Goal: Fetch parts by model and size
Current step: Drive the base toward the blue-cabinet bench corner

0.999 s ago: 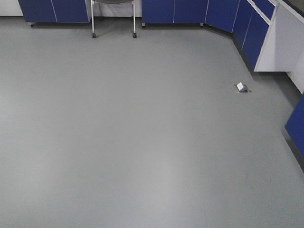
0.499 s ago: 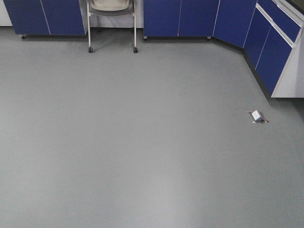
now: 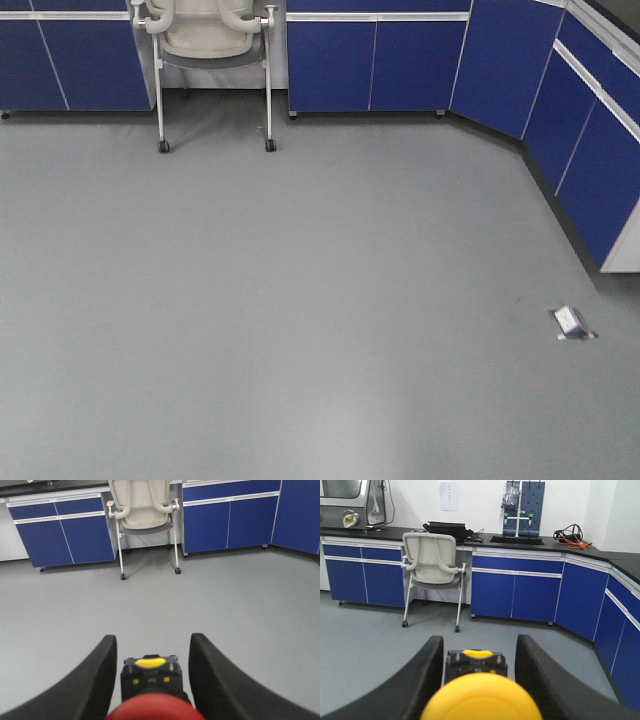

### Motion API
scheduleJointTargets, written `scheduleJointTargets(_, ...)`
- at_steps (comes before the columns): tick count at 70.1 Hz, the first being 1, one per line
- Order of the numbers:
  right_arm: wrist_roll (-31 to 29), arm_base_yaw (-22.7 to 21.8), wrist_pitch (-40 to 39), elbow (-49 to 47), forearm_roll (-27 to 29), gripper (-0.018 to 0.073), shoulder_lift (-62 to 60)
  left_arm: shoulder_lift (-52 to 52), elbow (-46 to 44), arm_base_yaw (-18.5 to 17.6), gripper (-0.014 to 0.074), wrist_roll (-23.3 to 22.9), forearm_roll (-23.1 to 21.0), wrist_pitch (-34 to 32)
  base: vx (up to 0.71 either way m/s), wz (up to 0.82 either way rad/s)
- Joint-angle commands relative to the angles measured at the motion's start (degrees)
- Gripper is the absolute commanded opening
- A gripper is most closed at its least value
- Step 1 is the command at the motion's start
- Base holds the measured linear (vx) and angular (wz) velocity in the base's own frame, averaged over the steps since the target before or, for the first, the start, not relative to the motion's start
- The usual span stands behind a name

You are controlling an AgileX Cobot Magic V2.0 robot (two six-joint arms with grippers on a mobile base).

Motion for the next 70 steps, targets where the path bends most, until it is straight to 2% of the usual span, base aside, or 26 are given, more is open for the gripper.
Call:
scheduleJointTargets(1, -0.4, -0.3, -4.6, -1.6, 0.1, -0.0008, 0.8, 0.8, -1.3, 0.0, -0.0007, -0.3, 0.0, -4.4, 0.69, -0.02)
scheduleJointTargets(70, -0.4, -0.3, -4.6, -1.6, 0.1, -0.0008, 0.8, 0.8, -1.3, 0.0, -0.0007, -0.3, 0.0, -4.5, 0.64, 0.0)
